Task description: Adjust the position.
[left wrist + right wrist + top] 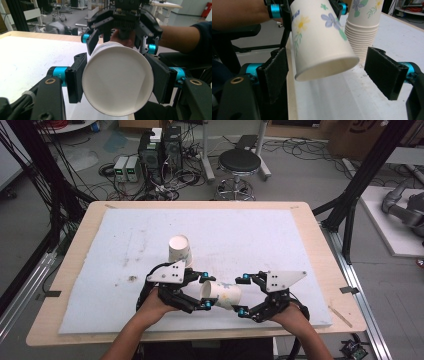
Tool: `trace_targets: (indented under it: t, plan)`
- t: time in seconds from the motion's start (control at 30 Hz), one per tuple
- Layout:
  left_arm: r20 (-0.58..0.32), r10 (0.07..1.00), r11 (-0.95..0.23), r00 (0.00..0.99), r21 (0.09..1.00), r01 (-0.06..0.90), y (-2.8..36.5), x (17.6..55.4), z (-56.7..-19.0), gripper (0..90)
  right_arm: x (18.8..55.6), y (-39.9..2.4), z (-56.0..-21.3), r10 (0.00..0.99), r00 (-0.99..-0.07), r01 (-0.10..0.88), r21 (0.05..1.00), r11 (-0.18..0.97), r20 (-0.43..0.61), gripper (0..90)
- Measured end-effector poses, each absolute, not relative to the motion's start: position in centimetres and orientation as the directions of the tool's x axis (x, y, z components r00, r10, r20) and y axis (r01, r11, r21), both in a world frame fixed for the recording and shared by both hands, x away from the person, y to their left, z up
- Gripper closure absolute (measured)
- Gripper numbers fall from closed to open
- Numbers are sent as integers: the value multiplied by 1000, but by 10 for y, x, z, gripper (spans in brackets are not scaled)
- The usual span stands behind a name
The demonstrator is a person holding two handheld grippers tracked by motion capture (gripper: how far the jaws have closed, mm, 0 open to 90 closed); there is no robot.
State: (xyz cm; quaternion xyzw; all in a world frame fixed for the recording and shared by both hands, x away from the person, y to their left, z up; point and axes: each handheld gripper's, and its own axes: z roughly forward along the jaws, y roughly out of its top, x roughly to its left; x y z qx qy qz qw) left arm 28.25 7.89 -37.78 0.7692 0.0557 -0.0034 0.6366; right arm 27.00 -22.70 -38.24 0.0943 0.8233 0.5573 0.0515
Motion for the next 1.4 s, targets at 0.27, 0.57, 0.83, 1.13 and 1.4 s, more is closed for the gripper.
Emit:
trace_targets:
  t: [0.27, 0.57, 0.83, 1.13, 1.4]
  plan:
    - [-84, 79, -157, 993, 983, 95, 82, 283, -374, 374, 270, -229, -392, 207, -977, 123, 932, 340, 53, 198]
    - [-86, 37, -136, 996, 987, 91, 76, 280, -376, 374, 271, -224, -396, 176, -983, 113, 939, 325, 57, 200]
    - [-86, 16, -94, 996, 992, 87, 77, 280, -377, 373, 270, -225, -396, 122, -991, 88, 959, 269, 57, 278]
    - [-111, 22, -89, 994, 990, 112, 80, 280, -383, 371, 272, -229, -396, 108, -992, 90, 970, 224, 67, 361]
    - [-136, 85, -173, 987, 974, 149, 80, 276, -378, 182, 274, -230, -386, 87, -992, 113, 958, 265, 93, 373]
